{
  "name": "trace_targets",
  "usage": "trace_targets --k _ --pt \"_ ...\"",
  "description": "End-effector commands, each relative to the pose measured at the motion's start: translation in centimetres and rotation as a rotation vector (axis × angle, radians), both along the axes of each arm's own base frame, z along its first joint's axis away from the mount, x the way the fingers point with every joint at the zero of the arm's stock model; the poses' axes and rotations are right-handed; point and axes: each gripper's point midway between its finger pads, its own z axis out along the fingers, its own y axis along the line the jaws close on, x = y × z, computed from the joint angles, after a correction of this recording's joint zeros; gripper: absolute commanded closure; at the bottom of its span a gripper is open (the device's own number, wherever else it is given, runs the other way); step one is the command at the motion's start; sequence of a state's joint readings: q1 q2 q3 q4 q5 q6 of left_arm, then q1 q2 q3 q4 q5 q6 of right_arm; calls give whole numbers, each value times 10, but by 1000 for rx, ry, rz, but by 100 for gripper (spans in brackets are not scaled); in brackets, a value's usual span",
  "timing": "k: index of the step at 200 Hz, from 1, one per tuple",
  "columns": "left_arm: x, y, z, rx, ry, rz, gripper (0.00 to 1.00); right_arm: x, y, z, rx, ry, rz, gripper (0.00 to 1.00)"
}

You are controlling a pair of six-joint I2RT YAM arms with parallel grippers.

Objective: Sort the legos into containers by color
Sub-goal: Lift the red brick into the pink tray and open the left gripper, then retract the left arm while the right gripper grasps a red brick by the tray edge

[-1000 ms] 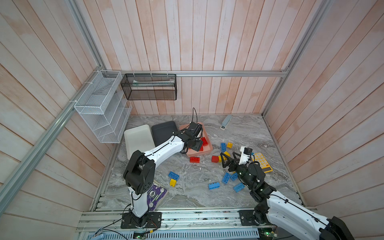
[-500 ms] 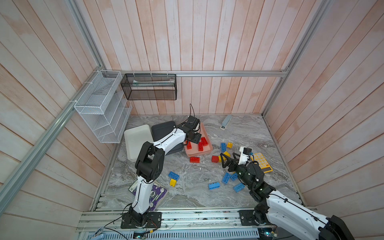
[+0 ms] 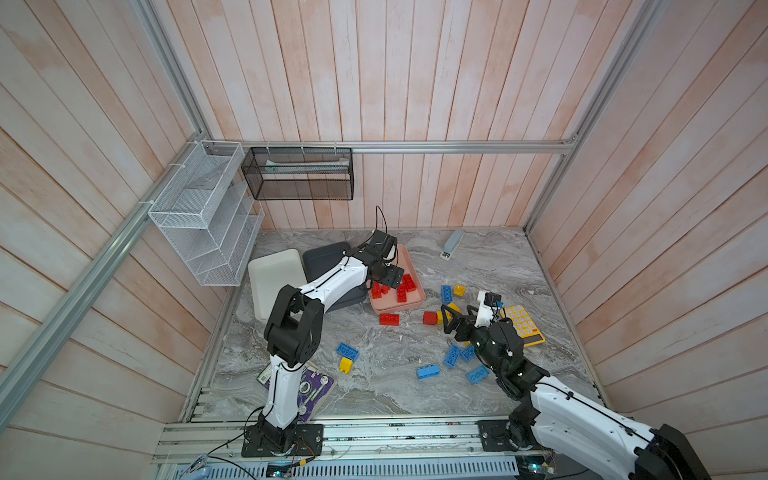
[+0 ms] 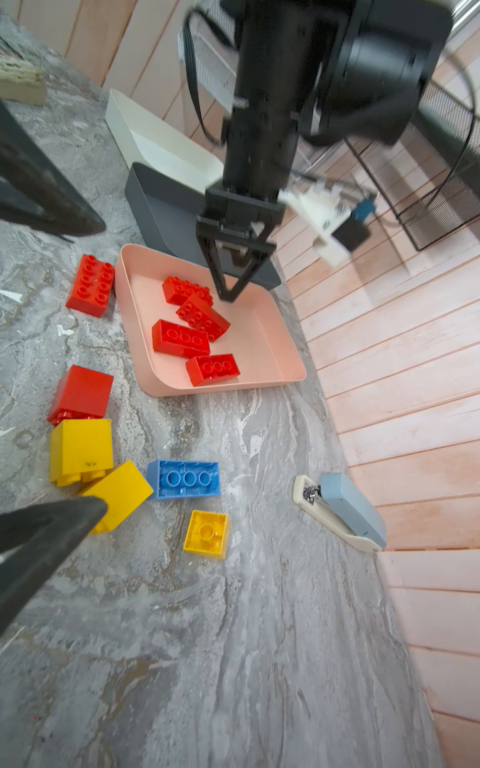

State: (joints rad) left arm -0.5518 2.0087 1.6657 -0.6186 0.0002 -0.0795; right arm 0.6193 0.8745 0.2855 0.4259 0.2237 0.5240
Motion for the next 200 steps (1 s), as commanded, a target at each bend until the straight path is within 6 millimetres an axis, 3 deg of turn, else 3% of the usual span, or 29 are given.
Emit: trace_targets --k 1,20,50,105,149,200 --pt "-14 5 62 -113 -101 34 7 13 3 14 -66 26 -29 5" --pt "-32 18 83 -149 -133 62 7 19 14 17 -88 62 5 6" --pt "-65 40 119 -207 -207 95 7 22 33 3 -106 180 42 6" --pt "-140 88 169 -321 -362 108 7 3 93 -25 -249 334 66 5" --pt "-190 123 178 -406 -436 144 6 -1 127 -58 -276 470 62 5" --pt "-222 142 166 -423 -462 133 6 7 145 -104 -395 587 -6 4"
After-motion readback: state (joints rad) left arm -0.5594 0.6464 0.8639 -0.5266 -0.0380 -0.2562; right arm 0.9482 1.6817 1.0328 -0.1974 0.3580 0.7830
